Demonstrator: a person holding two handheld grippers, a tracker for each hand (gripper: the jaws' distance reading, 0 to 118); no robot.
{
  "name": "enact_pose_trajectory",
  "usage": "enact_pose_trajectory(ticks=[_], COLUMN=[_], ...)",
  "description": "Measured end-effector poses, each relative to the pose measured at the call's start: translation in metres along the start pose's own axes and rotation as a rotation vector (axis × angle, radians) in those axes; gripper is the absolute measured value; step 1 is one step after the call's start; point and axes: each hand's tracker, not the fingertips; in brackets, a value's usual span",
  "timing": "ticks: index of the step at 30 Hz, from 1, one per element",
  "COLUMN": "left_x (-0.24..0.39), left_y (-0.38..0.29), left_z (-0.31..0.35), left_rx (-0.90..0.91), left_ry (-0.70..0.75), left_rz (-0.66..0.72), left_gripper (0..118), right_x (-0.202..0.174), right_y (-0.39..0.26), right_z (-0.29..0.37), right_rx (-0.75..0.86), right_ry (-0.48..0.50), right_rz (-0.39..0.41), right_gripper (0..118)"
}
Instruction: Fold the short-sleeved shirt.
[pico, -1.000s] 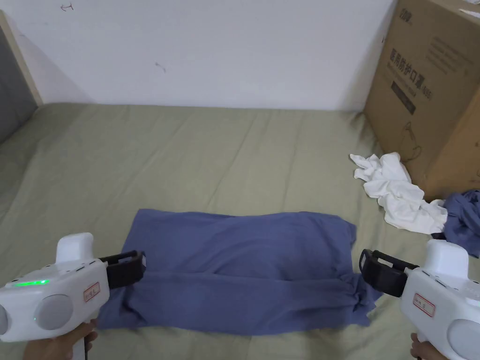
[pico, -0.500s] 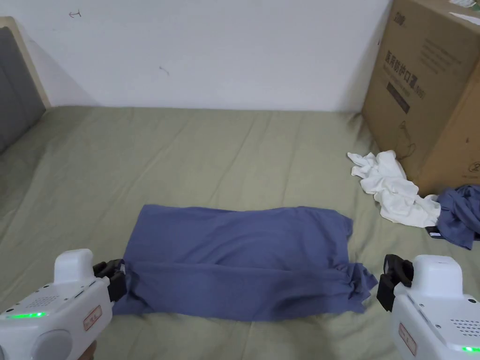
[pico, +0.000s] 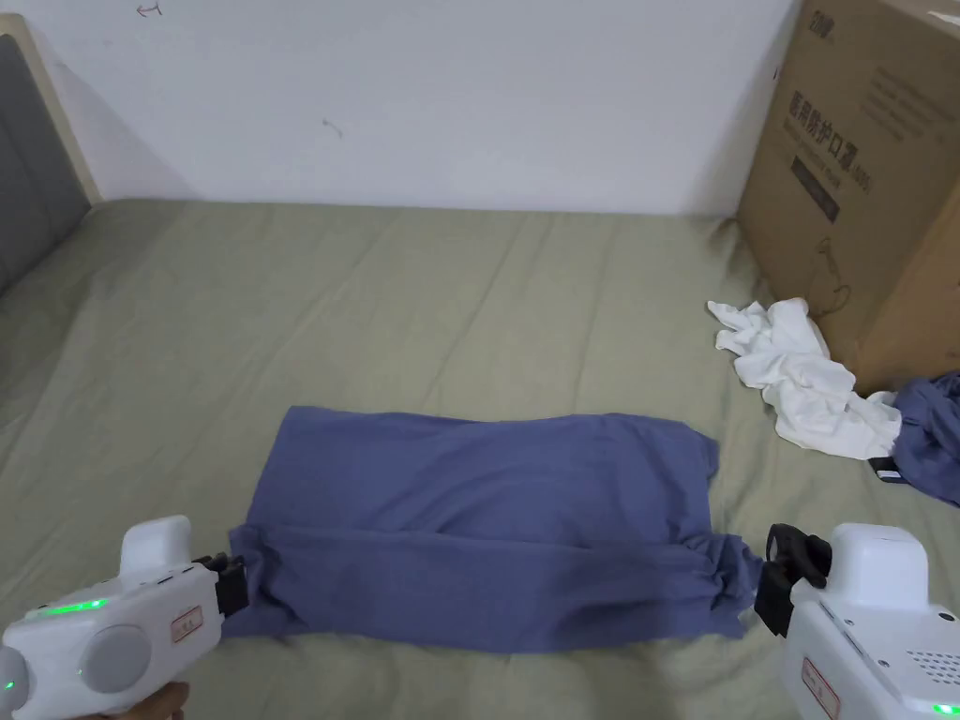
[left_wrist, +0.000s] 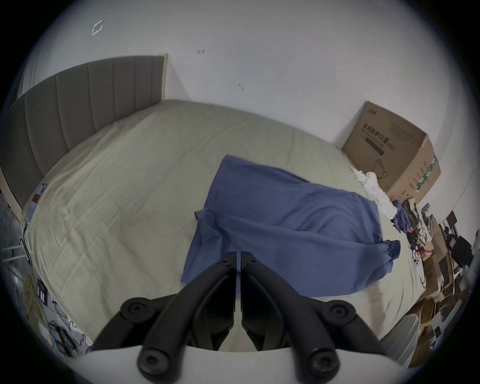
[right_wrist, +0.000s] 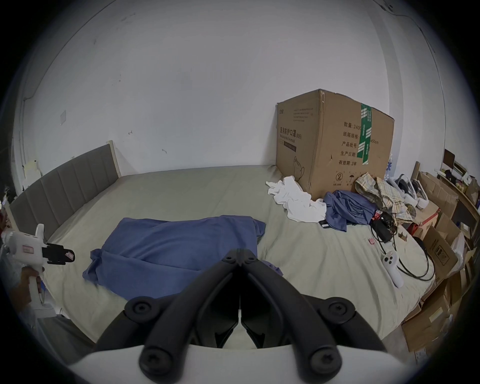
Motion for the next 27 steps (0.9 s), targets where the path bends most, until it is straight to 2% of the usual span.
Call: enact_pose_trajectory(ticks=[1,2,4,5,9,13,14,16,18,20,22,23,25,26,27], left_x=[-0.002,-0.005,-0.008,-0.011,-0.014,-0.012,-0.013,-0.010,-0.004,0.001,0.002,0.003,0.006,0.005,0.006], left_y=[0.002,0.004,0.007,0.007,0.007,0.000,-0.004,-0.011,-0.016,-0.015,-0.013,-0.011,-0.009,-0.006,-0.004], left_z=[-0.009,-0.019,-0.037,-0.047,-0.069,-0.080,-0.083,-0.085,-0.081,-0.080,-0.079,-0.078,-0.072,-0.066,-0.061], left_rx=[-0.036,-0.050,-0.110,-0.146,-0.189,-0.233,-0.253,-0.272,-0.268,-0.260,-0.256,-0.245,-0.219,-0.206,-0.183], left_ry=[0.004,0.007,0.037,0.059,0.115,0.152,0.163,0.147,0.175,0.181,0.149,0.139,0.130,0.126,0.114], left_rz=[0.007,0.016,0.017,0.010,0.008,0.001,-0.001,-0.014,-0.079,-0.116,-0.102,-0.097,-0.095,-0.093,-0.091], left_gripper=[8,24,78,89,92,91,85,60,40,36,21,13,12,12,12], right_x=[0.000,0.000,0.001,0.001,0.003,0.006,0.007,0.009,0.010,0.013,0.018,0.021,0.027,0.031,0.034], right_y=[-0.001,-0.002,-0.004,-0.005,-0.010,-0.014,-0.015,-0.017,-0.018,-0.022,-0.028,-0.032,-0.041,-0.048,-0.054], right_z=[-0.003,-0.007,-0.013,-0.016,-0.026,-0.035,-0.035,-0.038,-0.041,-0.046,-0.055,-0.061,-0.074,-0.083,-0.093], right_rx=[-0.010,-0.019,-0.035,-0.043,-0.074,-0.102,-0.108,-0.117,-0.130,-0.148,-0.184,-0.217,-0.270,-0.297,-0.338], right_ry=[-0.001,0.000,-0.001,-0.002,-0.010,-0.014,-0.014,-0.017,-0.022,-0.034,-0.050,-0.052,-0.058,-0.062,-0.078], right_rz=[-0.002,-0.005,-0.007,-0.009,-0.010,-0.022,-0.025,-0.025,-0.022,-0.022,-0.035,-0.046,-0.077,-0.086,-0.093], right_gripper=[2,2,2,2,2,2,2,2,2,3,6,20,48,74,93])
